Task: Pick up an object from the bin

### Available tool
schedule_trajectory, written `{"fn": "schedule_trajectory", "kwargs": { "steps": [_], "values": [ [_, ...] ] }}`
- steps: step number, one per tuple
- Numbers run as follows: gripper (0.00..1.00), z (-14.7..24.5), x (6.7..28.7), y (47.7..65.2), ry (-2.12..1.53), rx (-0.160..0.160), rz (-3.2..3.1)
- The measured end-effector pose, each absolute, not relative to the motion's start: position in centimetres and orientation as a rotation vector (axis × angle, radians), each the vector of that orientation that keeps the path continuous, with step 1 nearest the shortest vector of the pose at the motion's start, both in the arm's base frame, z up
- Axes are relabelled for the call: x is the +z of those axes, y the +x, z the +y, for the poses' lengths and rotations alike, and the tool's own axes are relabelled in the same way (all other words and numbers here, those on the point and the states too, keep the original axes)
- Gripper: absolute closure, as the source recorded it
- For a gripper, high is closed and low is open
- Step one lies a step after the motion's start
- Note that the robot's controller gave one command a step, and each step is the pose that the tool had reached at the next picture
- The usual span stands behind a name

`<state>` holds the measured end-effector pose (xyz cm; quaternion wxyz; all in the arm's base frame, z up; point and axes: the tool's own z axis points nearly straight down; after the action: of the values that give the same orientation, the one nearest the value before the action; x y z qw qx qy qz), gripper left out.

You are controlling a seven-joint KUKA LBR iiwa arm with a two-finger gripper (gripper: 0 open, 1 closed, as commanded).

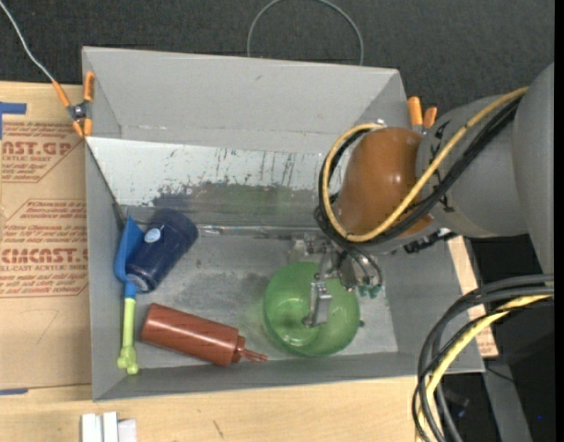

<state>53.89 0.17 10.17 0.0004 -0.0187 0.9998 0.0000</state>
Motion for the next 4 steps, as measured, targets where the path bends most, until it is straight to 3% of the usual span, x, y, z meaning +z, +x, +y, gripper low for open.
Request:
{"fn": "schedule_trajectory", "kwargs": {
  "steps": [1, 2, 3, 4],
  "values": [
    [1.0, 0.1, 7.6, 53.7, 0.029, 0.003, 3.126],
    [1.0, 0.2, 9.1, 53.5, 0.068, 0.004, 3.13],
    [1.0, -0.9, 15.0, 53.0, 0.062, 0.004, 3.119],
    [1.0, -1.2, 13.0, 52.4, 0.084, 0.005, 3.132]
  ]
}}
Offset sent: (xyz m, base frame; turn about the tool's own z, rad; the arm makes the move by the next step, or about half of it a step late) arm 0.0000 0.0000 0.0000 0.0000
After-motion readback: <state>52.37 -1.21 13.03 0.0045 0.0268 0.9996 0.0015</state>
